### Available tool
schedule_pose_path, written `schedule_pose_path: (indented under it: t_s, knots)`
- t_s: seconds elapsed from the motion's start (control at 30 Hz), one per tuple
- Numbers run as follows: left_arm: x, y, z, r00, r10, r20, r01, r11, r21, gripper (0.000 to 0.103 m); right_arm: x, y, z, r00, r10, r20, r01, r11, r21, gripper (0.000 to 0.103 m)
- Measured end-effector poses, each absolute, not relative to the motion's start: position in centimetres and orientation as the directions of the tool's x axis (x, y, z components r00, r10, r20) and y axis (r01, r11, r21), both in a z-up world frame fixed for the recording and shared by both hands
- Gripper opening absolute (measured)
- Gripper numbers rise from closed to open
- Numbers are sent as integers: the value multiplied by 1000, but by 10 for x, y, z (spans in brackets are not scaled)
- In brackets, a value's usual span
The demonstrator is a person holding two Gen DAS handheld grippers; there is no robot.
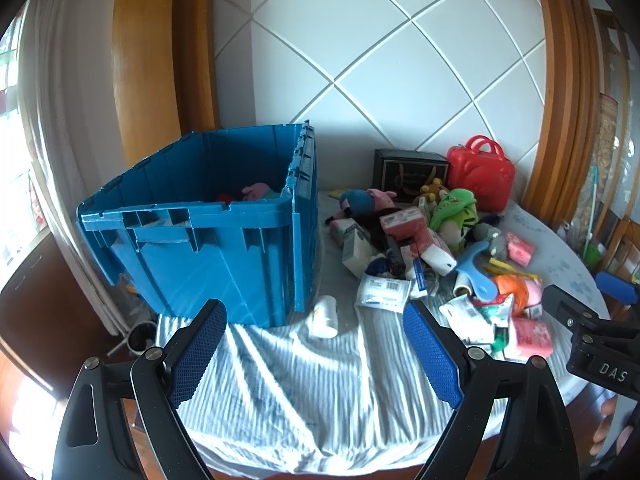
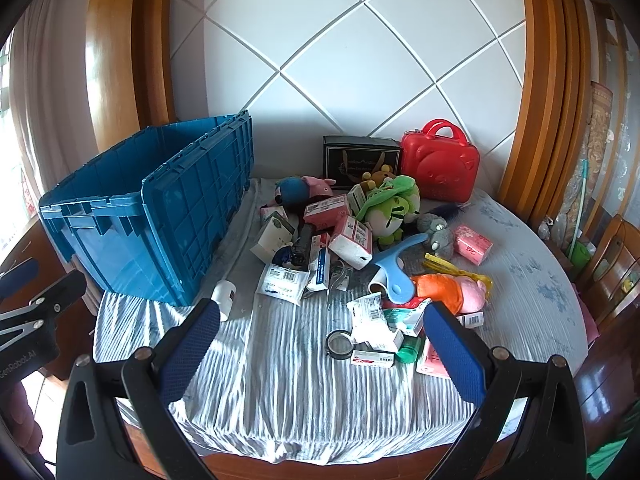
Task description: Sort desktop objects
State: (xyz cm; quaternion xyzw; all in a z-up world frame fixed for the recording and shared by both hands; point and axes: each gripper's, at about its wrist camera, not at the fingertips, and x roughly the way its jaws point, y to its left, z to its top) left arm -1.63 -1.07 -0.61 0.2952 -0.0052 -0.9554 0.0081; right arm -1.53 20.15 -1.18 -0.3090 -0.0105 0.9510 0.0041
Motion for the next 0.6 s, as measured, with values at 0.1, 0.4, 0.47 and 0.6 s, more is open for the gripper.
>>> schedule_pose_path:
  t_s: [0.1, 0.4, 0.47, 0.6]
  knots:
    - [-18, -14, -6, -825, -15, -565, 11, -1000, 11, 91, -16, 199, -11, -807, 18, -590, -1, -1000, -28, 103]
    - [-19, -14, -9, -820, -7, -573, 4, -1000, 7, 91, -13, 197, -10, -805, 29, -593, -7, -999, -40, 103]
    - [-19, -14, -10, -818, -5, -575, 1, -1000, 7, 91, -13, 197, -9, -804, 31, -593, -9, -999, -40, 103]
    - [-22, -14, -13, -811, -6, -585, 2, -1000, 7, 91, -13, 196, -9, -802, 36, -596, -13, -999, -42, 103]
